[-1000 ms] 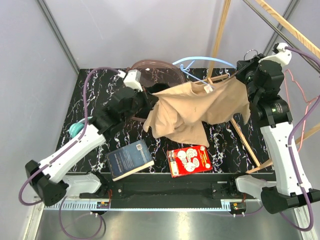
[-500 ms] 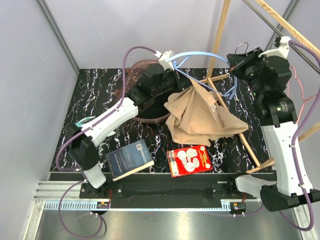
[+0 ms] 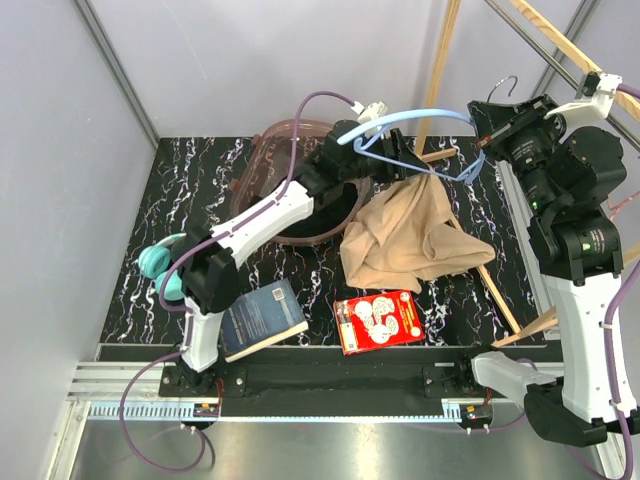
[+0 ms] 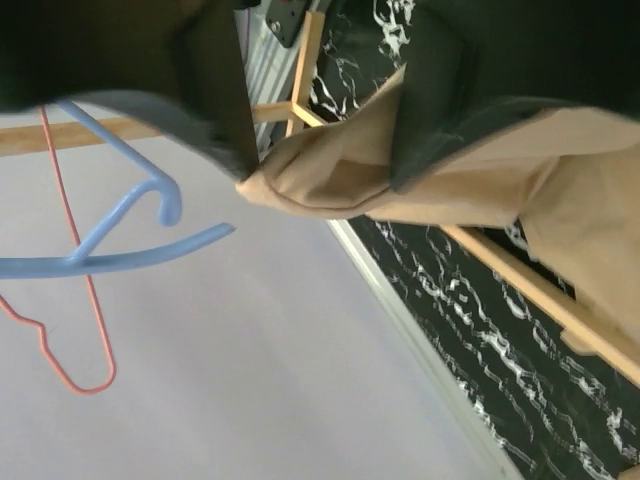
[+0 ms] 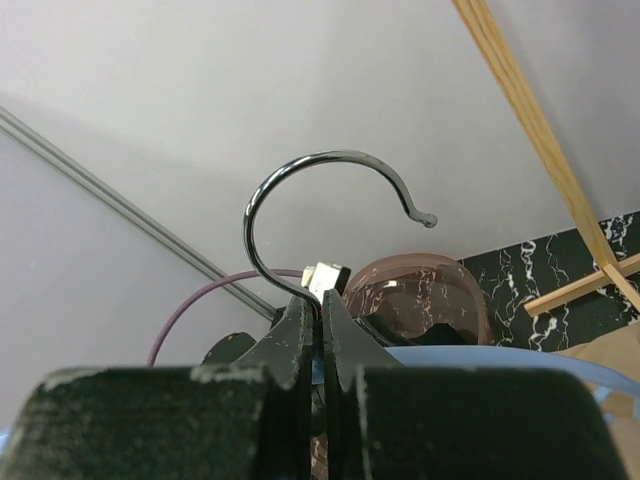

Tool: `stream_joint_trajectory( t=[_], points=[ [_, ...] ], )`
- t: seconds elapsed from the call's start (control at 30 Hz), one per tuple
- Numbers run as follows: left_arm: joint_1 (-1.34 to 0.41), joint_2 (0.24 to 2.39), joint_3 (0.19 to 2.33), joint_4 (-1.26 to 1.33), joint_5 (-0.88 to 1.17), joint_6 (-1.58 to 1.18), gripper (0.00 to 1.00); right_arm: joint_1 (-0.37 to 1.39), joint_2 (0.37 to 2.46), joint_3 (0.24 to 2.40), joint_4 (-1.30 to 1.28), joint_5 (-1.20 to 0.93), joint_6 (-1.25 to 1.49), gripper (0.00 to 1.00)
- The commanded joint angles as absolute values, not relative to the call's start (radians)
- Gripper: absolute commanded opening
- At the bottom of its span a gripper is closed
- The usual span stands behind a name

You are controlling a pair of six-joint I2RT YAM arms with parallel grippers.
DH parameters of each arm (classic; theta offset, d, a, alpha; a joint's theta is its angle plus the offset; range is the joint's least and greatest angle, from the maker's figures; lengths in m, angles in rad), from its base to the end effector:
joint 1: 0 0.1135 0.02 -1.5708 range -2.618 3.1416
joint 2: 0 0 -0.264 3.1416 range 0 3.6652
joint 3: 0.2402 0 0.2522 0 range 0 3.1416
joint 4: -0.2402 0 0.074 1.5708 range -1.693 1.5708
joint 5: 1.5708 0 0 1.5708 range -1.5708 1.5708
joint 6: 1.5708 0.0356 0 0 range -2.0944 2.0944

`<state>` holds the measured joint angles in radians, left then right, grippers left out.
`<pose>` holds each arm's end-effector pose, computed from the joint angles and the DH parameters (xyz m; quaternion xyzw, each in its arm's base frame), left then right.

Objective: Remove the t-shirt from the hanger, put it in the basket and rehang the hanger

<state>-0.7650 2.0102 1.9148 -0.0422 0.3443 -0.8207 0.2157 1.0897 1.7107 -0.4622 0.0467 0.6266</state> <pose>0.3440 -0.3469 0.3741 0.0918 0.7457 -0.5516 0.3621 0.1667 0.0348 0.5562 0.1497 0.6313 0.2972 0.7005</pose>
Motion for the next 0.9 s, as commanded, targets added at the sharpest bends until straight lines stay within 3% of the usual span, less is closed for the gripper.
stream_joint_trajectory(
  t=[0.0,0.2,0.23,0.27,0.57,0.87],
  points=[
    [-0.758,1.846,1.866,-0.106,0.313,-0.72,0.66,0.213,1.065,1.7,-0.426,-0.042,0.575,0.0],
    [-0.721,1.611,1.654,-0.139,0.341,-0.644,0.76,0.213,1.072,1.675,-0.413,-0.17,0.489,0.0],
    [-0.721,1.585,1.631,-0.15,0.339,-0.629,0.89,0.215,1.075,1.669,-0.417,-0.181,0.467,0.0],
    [-0.721,1.557,1.587,-0.172,0.333,-0.62,0.91,0.213,1.078,1.666,-0.423,-0.19,0.453,0.0],
    [-0.648,1.143,1.35,-0.322,0.242,-0.552,0.91,0.213,1.083,1.664,-0.52,-0.281,0.25,0.0],
    [-0.603,0.976,1.4,-0.334,0.406,-0.632,0.94,0.216,1.146,1.677,-0.64,-0.391,0.104,0.0]
  ],
)
